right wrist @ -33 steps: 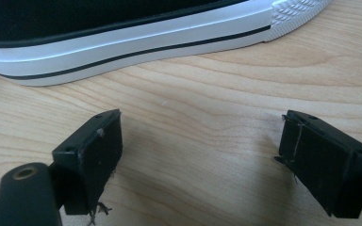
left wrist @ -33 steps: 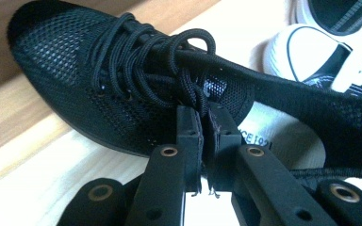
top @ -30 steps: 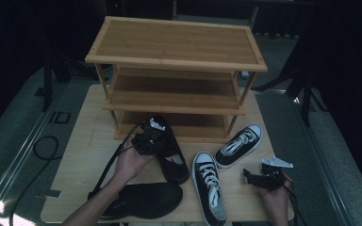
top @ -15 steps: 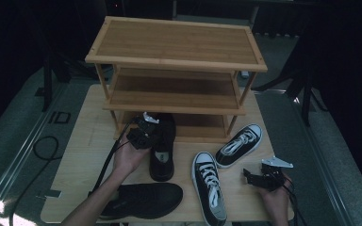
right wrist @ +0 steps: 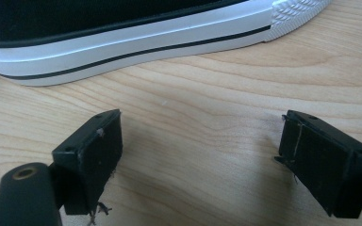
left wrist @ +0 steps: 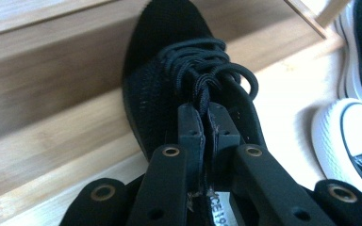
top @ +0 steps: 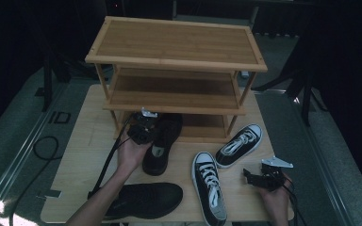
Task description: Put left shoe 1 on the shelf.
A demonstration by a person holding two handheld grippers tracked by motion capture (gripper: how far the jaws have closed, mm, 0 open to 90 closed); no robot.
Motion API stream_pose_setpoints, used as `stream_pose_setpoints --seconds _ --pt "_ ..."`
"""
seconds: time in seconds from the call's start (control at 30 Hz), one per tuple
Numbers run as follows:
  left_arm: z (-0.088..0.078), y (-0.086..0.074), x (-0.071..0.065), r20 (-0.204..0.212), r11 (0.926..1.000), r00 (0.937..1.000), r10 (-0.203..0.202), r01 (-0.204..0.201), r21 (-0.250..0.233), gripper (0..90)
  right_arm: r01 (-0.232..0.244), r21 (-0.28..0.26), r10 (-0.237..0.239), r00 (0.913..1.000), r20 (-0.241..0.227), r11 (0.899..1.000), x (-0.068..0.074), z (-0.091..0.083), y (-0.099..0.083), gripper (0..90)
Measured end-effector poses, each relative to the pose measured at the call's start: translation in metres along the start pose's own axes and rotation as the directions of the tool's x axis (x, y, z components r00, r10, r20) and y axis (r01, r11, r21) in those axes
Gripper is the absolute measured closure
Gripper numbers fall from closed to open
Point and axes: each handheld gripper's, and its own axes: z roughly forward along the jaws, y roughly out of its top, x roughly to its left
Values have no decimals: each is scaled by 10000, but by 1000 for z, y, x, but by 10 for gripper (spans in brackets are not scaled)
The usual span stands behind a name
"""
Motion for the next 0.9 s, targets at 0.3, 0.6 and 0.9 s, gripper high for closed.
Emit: stream_pose_setpoints --seconds 0.3,0.6,0.9 --pt "1 3 7 -279 9963 9973 -673 657 -546 871 0 -1 0 10000 0 10000 0 0 0 138" --pt "5 1 14 -457 9949 9960 -771 739 -681 868 -3 -3 3 10000 -1 10000 0 0 0 138" --pt "0 -4 23 -122 9961 9987 -499 489 -729 769 -2 0 2 10000 -1 10000 0 0 0 138"
